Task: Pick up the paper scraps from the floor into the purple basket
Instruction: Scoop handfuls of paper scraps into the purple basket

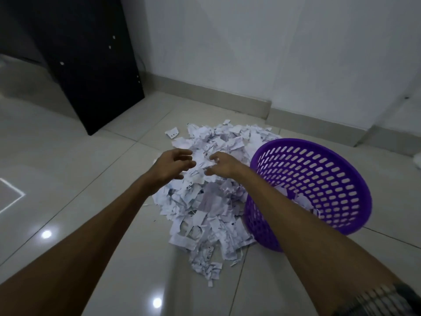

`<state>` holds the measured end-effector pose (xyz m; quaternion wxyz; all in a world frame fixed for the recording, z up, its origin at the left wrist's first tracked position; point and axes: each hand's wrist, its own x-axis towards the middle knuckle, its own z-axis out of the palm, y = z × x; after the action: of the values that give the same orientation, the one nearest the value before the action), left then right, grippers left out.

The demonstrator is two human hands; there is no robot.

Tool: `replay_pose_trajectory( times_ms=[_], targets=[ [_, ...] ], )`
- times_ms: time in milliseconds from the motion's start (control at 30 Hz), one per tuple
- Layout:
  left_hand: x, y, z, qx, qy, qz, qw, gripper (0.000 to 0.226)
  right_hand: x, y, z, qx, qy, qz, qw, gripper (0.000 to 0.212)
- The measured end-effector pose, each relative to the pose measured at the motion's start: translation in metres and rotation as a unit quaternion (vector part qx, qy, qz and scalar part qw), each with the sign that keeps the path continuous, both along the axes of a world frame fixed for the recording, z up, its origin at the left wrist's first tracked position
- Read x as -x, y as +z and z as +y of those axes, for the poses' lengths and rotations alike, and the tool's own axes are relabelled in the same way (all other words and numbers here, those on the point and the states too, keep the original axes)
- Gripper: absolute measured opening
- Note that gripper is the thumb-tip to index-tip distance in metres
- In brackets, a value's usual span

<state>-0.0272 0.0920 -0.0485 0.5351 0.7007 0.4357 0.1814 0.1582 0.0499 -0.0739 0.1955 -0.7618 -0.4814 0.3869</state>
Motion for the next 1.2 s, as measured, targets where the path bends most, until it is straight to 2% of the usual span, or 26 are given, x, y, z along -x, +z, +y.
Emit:
replay_pose_trajectory(
  times_ms=[167,233,400,467,533,833,900,1000,1100,1200],
  targets=[
    [-0.004,-0.043,0.021,0.006,-0.031,0.046,0.998,0.064,-0.002,-0.028,0.004,0.076,0.086,-0.155,0.981,0.115],
    [-0.007,-0.059,0.026,-0.002,-0.045,0.064,0.997,0.070,0.002,-0.040,0.003,0.127,0.114,-0.186,0.968,0.131],
    [-0.015,-0.090,0.041,0.010,-0.065,0.087,0.994,0.073,0.014,-0.075,0.002,0.135,0.129,-0.232,0.954,0.142],
    [-0.016,-0.098,0.045,0.020,-0.067,0.083,0.994,0.073,0.018,-0.086,0.004,0.096,0.111,-0.229,0.962,0.139],
    [-0.014,-0.103,0.047,0.035,-0.064,0.072,0.995,0.073,0.018,-0.095,0.007,0.053,0.093,-0.227,0.968,0.128],
    [-0.009,-0.108,0.045,0.021,-0.053,0.040,0.998,0.056,0.006,-0.100,0.010,-0.091,-0.056,-0.149,0.983,0.041],
    [-0.010,-0.107,0.045,0.002,-0.037,0.036,0.999,0.049,0.006,-0.094,0.010,-0.102,-0.071,-0.129,0.984,0.029],
    [-0.014,-0.096,0.046,-0.033,-0.025,0.040,0.998,0.047,0.002,-0.077,0.007,-0.109,-0.097,-0.092,0.985,0.030],
    [-0.015,-0.082,0.047,-0.032,-0.047,0.035,0.998,0.050,0.001,-0.061,0.006,-0.099,-0.126,-0.046,0.986,0.047],
    [-0.016,-0.065,0.048,-0.052,-0.075,0.036,0.995,0.046,0.003,-0.047,0.010,-0.121,-0.152,-0.006,0.981,0.049]
  ],
)
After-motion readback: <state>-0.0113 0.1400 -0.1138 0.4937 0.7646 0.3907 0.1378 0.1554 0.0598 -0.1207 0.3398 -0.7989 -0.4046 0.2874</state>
